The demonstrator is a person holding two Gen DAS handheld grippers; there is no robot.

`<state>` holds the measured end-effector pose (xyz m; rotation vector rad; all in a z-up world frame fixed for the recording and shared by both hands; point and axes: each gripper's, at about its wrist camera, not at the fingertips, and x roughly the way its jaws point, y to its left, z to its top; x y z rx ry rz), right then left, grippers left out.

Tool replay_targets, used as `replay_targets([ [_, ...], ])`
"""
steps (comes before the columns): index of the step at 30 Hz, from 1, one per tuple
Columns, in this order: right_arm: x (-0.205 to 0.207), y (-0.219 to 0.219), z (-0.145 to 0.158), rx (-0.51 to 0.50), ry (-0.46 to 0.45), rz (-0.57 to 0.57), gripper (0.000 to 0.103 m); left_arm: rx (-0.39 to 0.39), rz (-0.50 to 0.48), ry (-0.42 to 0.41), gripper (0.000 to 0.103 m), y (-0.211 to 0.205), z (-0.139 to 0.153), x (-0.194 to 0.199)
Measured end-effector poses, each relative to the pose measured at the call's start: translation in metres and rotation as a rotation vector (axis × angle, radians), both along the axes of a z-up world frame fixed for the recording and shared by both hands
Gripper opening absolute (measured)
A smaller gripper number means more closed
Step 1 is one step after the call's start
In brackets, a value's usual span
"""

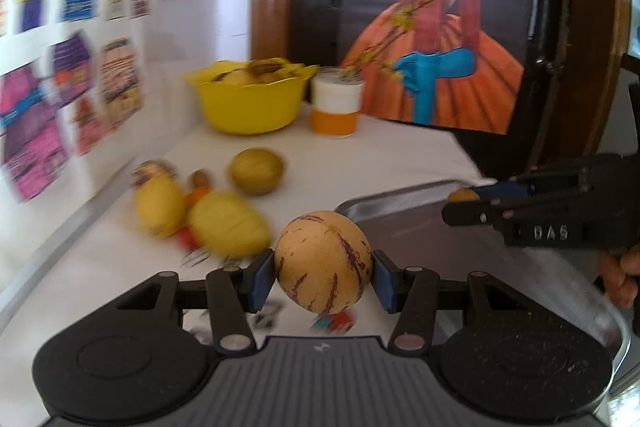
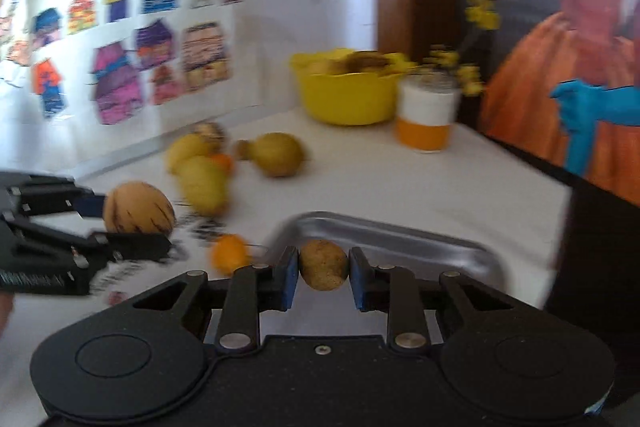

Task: Organize fruits
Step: 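Carry the pepino and kiwi into the metal tray and open both tools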

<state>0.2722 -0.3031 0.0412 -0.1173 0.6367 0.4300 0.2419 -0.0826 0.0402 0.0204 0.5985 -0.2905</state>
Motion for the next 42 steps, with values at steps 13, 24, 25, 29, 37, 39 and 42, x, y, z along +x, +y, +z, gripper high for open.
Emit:
replay_targets([
  [13, 0.022, -0.046, -0.04, -0.008, 0.061, -0.055, 0.029, -0.037, -0.107, 0.125, 0.056, -0.063, -0.019, 0.07],
  [24, 0.02, -0.038, -0.041, -0.043, 0.084, -0.034, 0.031, 0.009, -0.115, 0.175, 0.056, -0.074, -0.034, 0.068],
  [25, 0.019, -0.038, -0.041, -0.048, 0.084, -0.036, 0.032, 0.01, -0.115, 0.184, 0.056, -0.073, -0.034, 0.068],
  [29, 0.014, -0.036, -0.04, -0.062, 0.084, -0.04, 0.043, -0.009, -0.113, 0.19, 0.057, -0.071, -0.035, 0.064],
  [37, -0.017, -0.038, -0.019, -0.062, 0.05, -0.063, 0.076, -0.064, -0.12, 0.126, 0.078, -0.058, -0.017, 0.042],
  [39, -0.03, -0.038, -0.009, -0.061, 0.033, -0.07, 0.084, -0.078, -0.101, 0.095, 0.089, -0.05, -0.01, 0.03],
  [42, -0.052, -0.034, 0.004, -0.058, 0.014, -0.07, 0.093, -0.098, -0.081, 0.053, 0.098, -0.035, 0.0, 0.01],
])
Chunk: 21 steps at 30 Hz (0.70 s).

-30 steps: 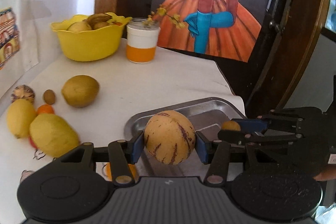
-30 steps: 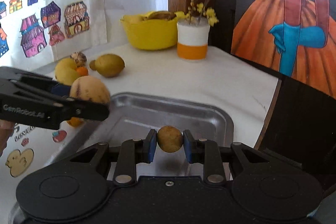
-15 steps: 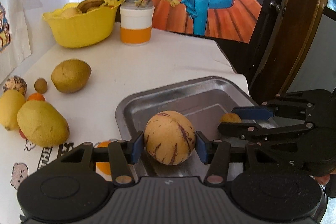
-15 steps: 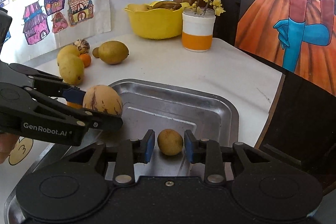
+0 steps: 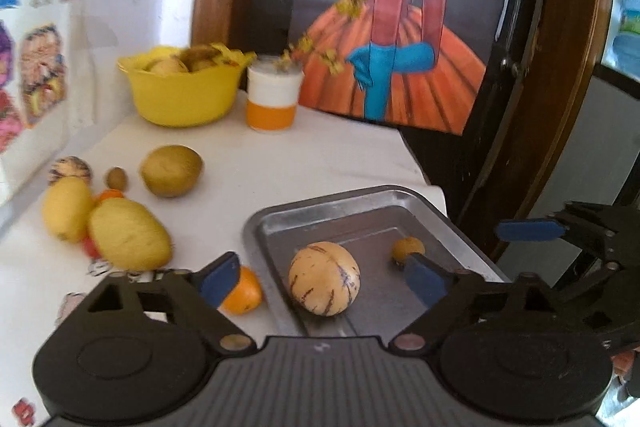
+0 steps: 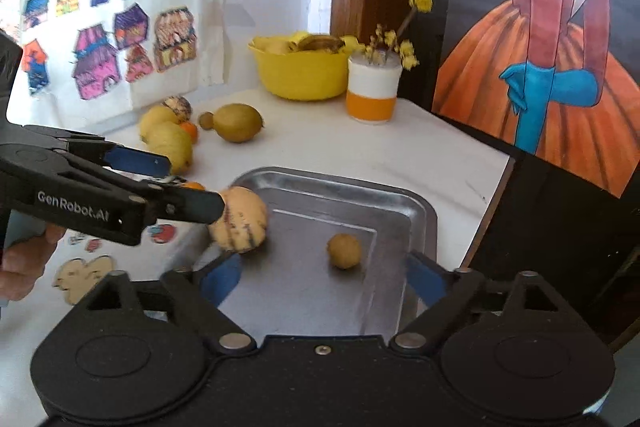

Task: Organize fruits
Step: 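Carry the pepino and kiwi into the metal tray and open both tools, then grasp the yellow mango with the left tool while the right tool grasps the orange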

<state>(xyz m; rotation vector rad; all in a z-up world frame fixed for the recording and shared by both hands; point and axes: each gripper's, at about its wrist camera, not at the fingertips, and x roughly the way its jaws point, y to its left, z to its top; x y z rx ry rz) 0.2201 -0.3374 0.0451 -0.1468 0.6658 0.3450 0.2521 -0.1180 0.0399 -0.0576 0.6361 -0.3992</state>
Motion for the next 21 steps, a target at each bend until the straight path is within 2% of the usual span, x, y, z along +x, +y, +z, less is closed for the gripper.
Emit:
replay_targets([
  [3, -0.023, 0.007, 0.01, -0.001, -0.001, 0.001, 0.102, -0.008, 0.015, -0.025, 0.101, 0.014, 0.006, -0.023],
  [12, -0.08, 0.043, 0.017, -0.02, 0.093, 0.044, 0.102, 0.037, -0.006, -0.054, 0.102, 0.052, 0.01, -0.086],
  [21, -0.108, 0.094, 0.018, -0.044, 0.126, 0.13, 0.102, 0.1, 0.048, -0.027, 0.102, 0.095, -0.002, -0.118],
])
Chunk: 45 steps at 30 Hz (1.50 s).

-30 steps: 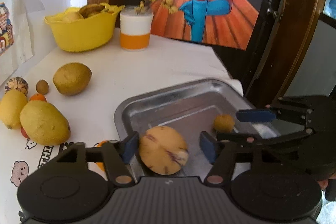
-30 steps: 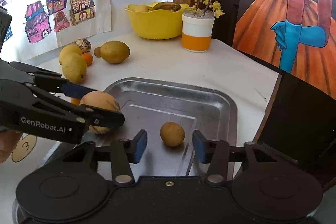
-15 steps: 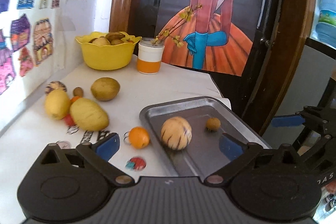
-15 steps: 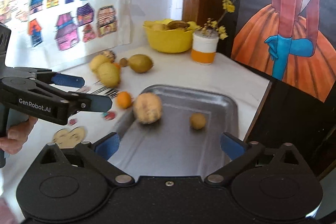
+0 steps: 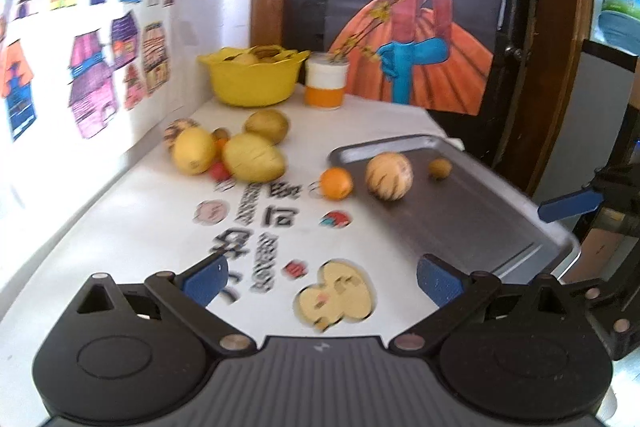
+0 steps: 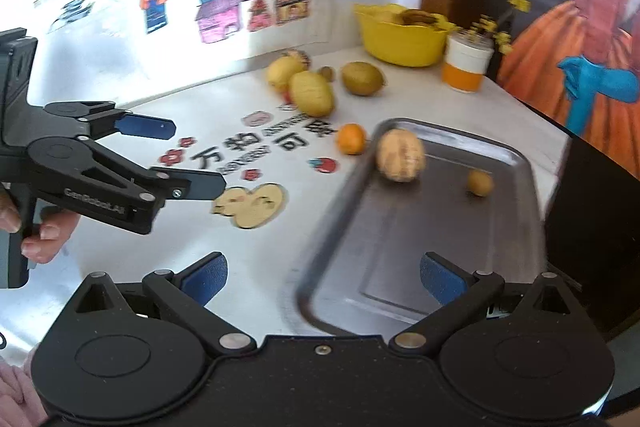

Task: Organize fruits
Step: 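Grasp the yellow mango with the left tool while the right tool grasps the orange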

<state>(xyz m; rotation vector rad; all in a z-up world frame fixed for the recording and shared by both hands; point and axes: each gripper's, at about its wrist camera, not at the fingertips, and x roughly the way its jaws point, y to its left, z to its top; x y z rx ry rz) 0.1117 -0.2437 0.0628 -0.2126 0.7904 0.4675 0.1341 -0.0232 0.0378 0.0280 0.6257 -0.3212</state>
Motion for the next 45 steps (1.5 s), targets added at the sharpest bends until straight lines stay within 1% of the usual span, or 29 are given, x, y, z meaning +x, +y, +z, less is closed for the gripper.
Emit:
replay_targets([
  [8, 0.01, 0.045, -0.005, 0.0, 0.008, 0.082, 0.102, 0.019, 0.087, 0.029, 0.102, 0.044, -0.008, 0.002],
  [13, 0.033, 0.068, -0.014, -0.019, 0.004, 0.108, 0.102, 0.02, 0.137, 0.039, 0.102, 0.064, -0.012, 0.019],
  [17, 0.053, 0.074, -0.019, -0.034, -0.013, 0.104, 0.102, 0.006, 0.155, 0.04, 0.102, 0.07, -0.013, 0.038],
  [21, 0.076, 0.074, -0.023, -0.075, -0.06, 0.103, 0.102, -0.026, 0.145, 0.04, 0.102, 0.066, -0.011, 0.064],
  [24, 0.092, 0.075, -0.026, -0.128, -0.128, 0.105, 0.102, -0.063, 0.131, 0.039, 0.102, 0.059, -0.011, 0.084],
  [27, 0.102, 0.076, -0.027, -0.184, -0.198, 0.145, 0.102, -0.095, 0.12, 0.037, 0.102, 0.05, -0.011, 0.104],
  [30, 0.115, 0.077, -0.03, -0.221, -0.234, 0.195, 0.097, -0.123, 0.113, 0.036, 0.102, 0.041, -0.012, 0.126],
  [32, 0.127, 0.078, -0.033, -0.23, -0.229, 0.22, 0.092, -0.138, 0.114, 0.048, 0.102, 0.034, -0.014, 0.144],
  [35, 0.144, 0.077, -0.039, -0.231, -0.208, 0.242, 0.082, -0.179, 0.115, 0.075, 0.102, 0.027, -0.018, 0.165],
  [37, 0.152, 0.078, -0.044, -0.239, -0.199, 0.253, 0.073, -0.206, 0.122, 0.106, 0.098, 0.024, -0.023, 0.177],
  [38, 0.155, 0.079, -0.047, -0.243, -0.196, 0.257, 0.071, -0.223, 0.127, 0.126, 0.095, 0.023, -0.026, 0.183],
  [40, 0.159, 0.08, -0.052, -0.254, -0.192, 0.27, 0.062, -0.257, 0.144, 0.16, 0.092, 0.024, -0.033, 0.192],
  [42, 0.162, 0.081, -0.057, -0.264, -0.188, 0.279, 0.056, -0.278, 0.165, 0.183, 0.088, 0.023, -0.039, 0.2],
  [45, 0.165, 0.082, -0.063, -0.271, -0.181, 0.287, 0.052, -0.293, 0.185, 0.204, 0.084, 0.023, -0.046, 0.209],
])
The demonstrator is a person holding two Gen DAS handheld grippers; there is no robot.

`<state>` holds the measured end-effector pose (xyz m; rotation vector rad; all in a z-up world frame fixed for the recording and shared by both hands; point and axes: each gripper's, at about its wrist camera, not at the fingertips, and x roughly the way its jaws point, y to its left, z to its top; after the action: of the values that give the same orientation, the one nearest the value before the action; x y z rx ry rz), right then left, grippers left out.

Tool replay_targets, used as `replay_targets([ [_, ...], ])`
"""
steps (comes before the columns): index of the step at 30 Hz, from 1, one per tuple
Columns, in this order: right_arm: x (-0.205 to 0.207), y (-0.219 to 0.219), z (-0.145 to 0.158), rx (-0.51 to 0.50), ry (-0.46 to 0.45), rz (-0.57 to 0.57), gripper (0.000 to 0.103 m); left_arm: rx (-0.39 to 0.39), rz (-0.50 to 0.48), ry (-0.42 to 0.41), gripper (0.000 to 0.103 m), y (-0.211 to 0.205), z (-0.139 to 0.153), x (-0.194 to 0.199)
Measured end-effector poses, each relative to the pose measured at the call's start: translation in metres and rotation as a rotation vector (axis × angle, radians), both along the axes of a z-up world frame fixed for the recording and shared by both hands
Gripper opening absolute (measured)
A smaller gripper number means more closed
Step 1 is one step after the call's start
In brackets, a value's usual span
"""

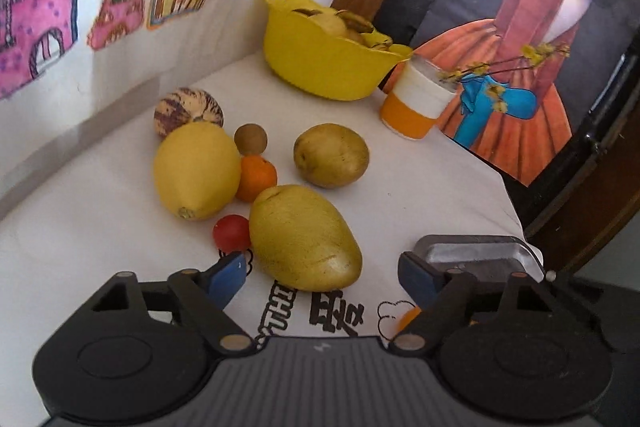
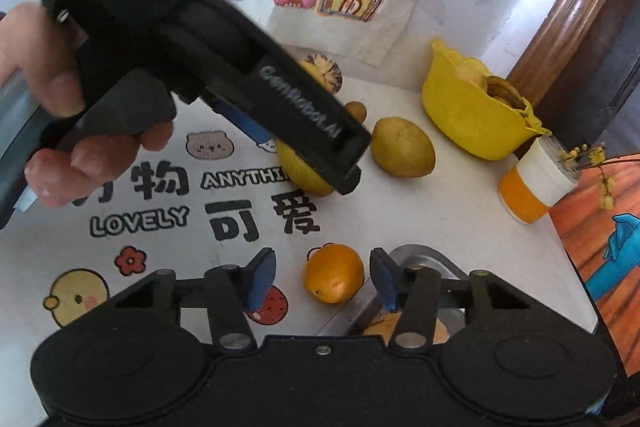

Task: Organize fruits
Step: 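Grasp the yellow mango with the left tool while the right tool grasps the orange, then lower the mango and orange into the metal tray and open both tools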

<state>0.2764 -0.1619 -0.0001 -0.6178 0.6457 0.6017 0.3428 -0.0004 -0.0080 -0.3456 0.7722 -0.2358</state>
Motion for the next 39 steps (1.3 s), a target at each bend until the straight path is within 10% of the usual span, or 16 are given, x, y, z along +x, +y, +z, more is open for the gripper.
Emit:
replay_targets([
  [8, 0.005, 0.0, -0.007, -0.005, -0.01, -0.003, 0.043, -0.069, 0.05, 0.03, 0.08, 0.004, -0.005, 0.017],
  [12, 0.005, 0.0, -0.008, -0.018, -0.03, -0.005, 0.036, -0.08, 0.088, 0.039, 0.061, 0.007, -0.007, 0.02],
  [39, -0.072, -0.057, 0.04, 0.129, -0.122, -0.112, 0.036, -0.091, -0.026, 0.053, 0.058, -0.026, 0.023, -0.065],
])
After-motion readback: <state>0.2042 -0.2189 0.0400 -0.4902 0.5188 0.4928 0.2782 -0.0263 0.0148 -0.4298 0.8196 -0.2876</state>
